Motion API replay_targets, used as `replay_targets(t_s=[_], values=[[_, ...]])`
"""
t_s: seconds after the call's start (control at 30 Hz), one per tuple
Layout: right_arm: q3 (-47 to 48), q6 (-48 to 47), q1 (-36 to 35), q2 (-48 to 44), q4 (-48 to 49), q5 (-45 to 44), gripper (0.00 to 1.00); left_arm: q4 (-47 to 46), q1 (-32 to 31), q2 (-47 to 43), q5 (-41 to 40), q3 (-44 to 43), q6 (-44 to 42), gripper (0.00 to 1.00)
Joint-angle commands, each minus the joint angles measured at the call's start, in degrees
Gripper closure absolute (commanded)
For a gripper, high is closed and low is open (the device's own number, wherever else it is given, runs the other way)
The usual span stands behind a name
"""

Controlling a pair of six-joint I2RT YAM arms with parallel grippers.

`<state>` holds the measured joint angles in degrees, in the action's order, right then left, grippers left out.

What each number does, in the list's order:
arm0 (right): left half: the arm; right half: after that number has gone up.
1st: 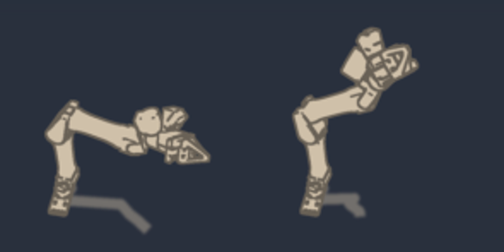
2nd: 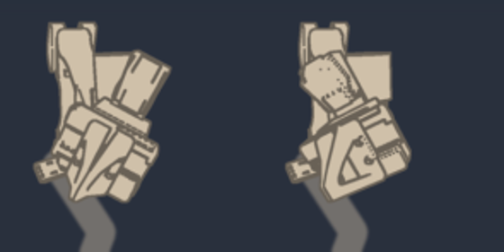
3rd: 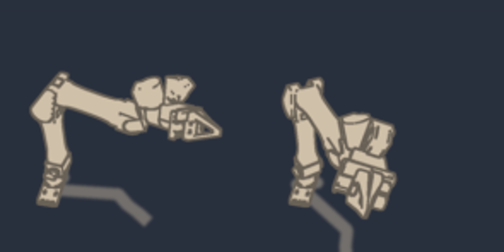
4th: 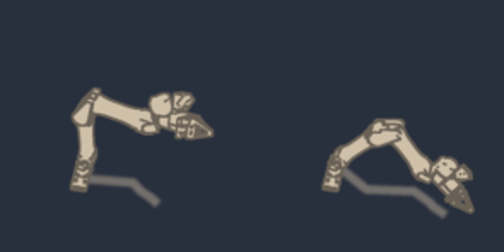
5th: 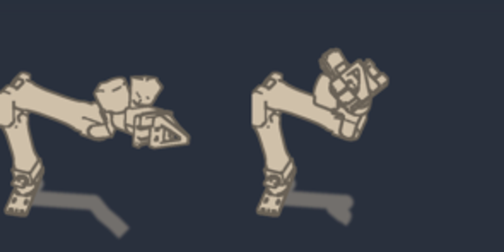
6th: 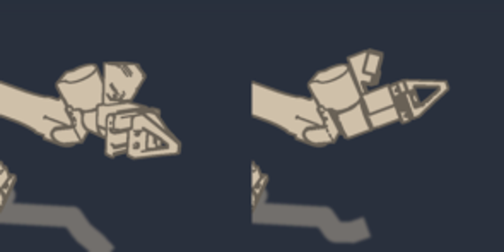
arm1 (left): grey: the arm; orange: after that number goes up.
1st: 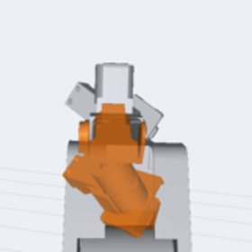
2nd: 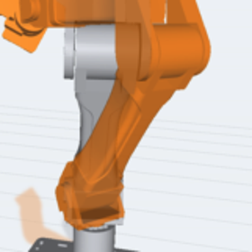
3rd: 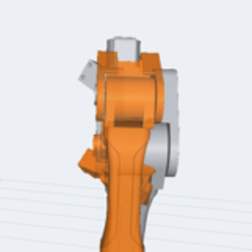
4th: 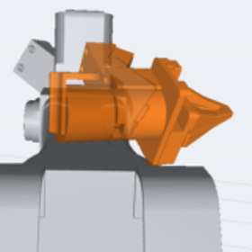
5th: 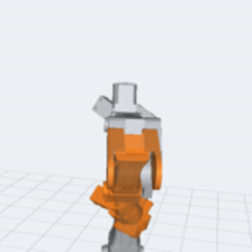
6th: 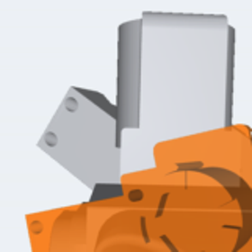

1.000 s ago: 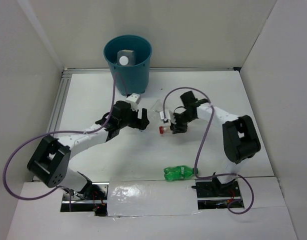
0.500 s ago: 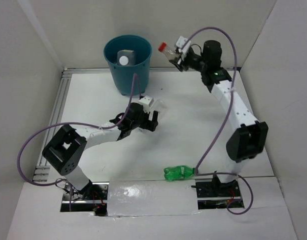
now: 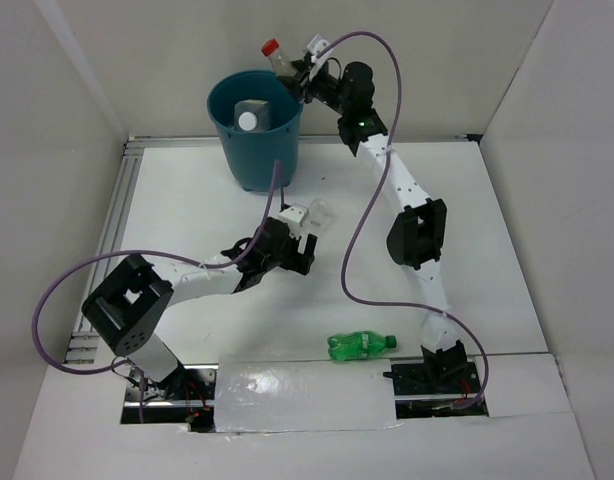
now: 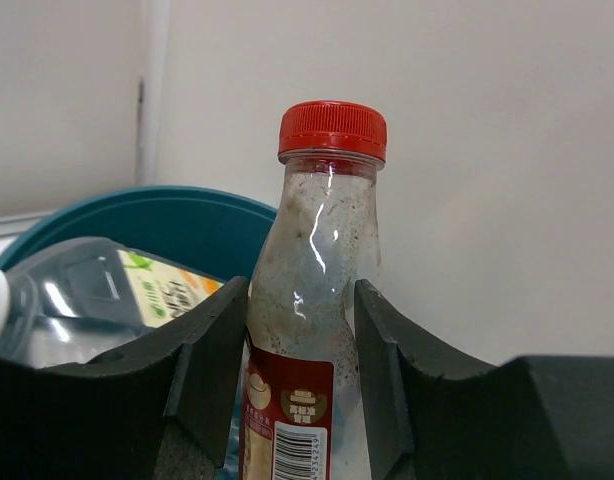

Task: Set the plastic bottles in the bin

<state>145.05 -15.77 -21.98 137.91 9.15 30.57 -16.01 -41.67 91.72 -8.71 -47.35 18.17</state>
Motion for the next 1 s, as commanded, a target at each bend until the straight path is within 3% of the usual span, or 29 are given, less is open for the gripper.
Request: replay_targets(t_s=[0.0,0.1,0.2,0.33,0.4,0.47,0.77,0.87,0.9,0.97], values=[[-0.1,5.7,-2.6,1.0,10.4,-1.2,0.82,-4.0,-1.2,0.5,-3.5,-1.8,-0.9,0.00],[-0.1,8.5,-2.6,2.3,11.0,-0.7,0.78,-4.0,-1.2,1.0,-5.4,-2.4,-1.4,0.00],[0.5,10.2,-2.6,3.8,11.5,-0.2,0.67,-4.0,-1.2,2.4,-8.7,-3.5,-1.4,0.00],[0.5,10.2,-2.6,4.4,9.1,1.5,0.33,-3.4,-1.2,5.4,-10.3,-6.0,-2.4,0.00],[0.5,10.2,-2.6,4.4,6.8,3.1,0.10,-2.3,-1.2,6.7,-11.0,-7.3,-3.1,0.00],[-0.8,10.8,-1.6,2.6,6.0,4.1,0.00,-2.3,-1.2,8.6,-11.0,-9.2,-3.8,0.00],[-7.4,16.6,5.4,-7.0,3.4,5.2,0.00,-1.2,-0.2,14.7,-12.0,-14.1,-7.3,0.03],[-16.3,19.6,11.1,-14.4,2.4,8.7,0.00,0.4,1.0,18.6,-11.5,-17.9,-9.1,0.18],[-16.3,19.6,11.1,-14.4,1.8,8.7,0.00,1.0,1.0,18.6,-11.5,-17.9,-9.1,0.18],[-24.2,18.1,13.0,-19.8,0.6,12.0,0.00,2.2,1.0,20.2,-10.5,-19.5,-9.6,0.34]])
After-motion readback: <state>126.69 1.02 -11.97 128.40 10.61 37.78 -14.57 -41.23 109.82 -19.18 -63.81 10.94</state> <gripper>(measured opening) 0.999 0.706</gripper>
